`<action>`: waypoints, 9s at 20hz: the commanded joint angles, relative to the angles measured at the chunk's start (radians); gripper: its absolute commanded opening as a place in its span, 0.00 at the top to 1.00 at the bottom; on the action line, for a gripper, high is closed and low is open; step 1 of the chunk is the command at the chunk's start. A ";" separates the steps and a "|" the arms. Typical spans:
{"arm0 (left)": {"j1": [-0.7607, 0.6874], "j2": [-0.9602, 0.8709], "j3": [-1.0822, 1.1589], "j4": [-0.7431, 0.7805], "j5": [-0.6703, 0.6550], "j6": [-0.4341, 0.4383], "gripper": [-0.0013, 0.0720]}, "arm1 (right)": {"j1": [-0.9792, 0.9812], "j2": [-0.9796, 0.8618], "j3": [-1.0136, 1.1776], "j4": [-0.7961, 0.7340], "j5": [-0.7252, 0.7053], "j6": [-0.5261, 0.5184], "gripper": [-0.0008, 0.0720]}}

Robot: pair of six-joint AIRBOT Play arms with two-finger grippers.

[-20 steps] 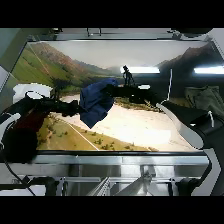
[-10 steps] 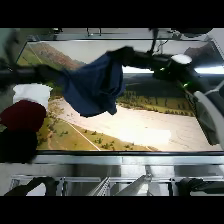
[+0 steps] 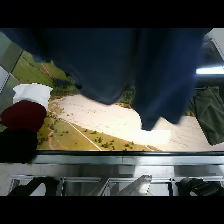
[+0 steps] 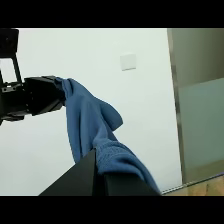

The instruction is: Fold the shirts.

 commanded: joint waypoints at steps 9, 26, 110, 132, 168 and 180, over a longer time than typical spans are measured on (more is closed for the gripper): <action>-0.050 -0.432 -0.262 -0.015 -0.023 0.097 0.95 | -0.001 -0.399 -0.024 -0.513 -0.042 0.458 0.97; 0.059 -0.816 -0.360 0.113 -0.467 -0.090 0.21 | -0.331 -0.741 -0.100 -0.640 0.632 0.379 0.59; 0.036 -0.652 -0.309 0.059 0.055 0.319 0.95 | -0.646 -0.230 -0.600 -0.031 -0.111 -0.035 0.97; 0.341 -0.787 -0.532 0.183 -0.298 0.066 0.51 | -0.757 -0.557 -0.491 -0.279 0.372 0.197 0.97; 0.165 -0.865 -0.641 0.454 -0.187 0.068 0.94 | -0.860 -0.515 -0.876 -0.659 0.266 0.211 0.57; 0.171 -0.865 -0.641 0.455 -0.241 0.069 0.94 | -0.672 -0.627 -0.884 -0.648 0.279 0.230 0.59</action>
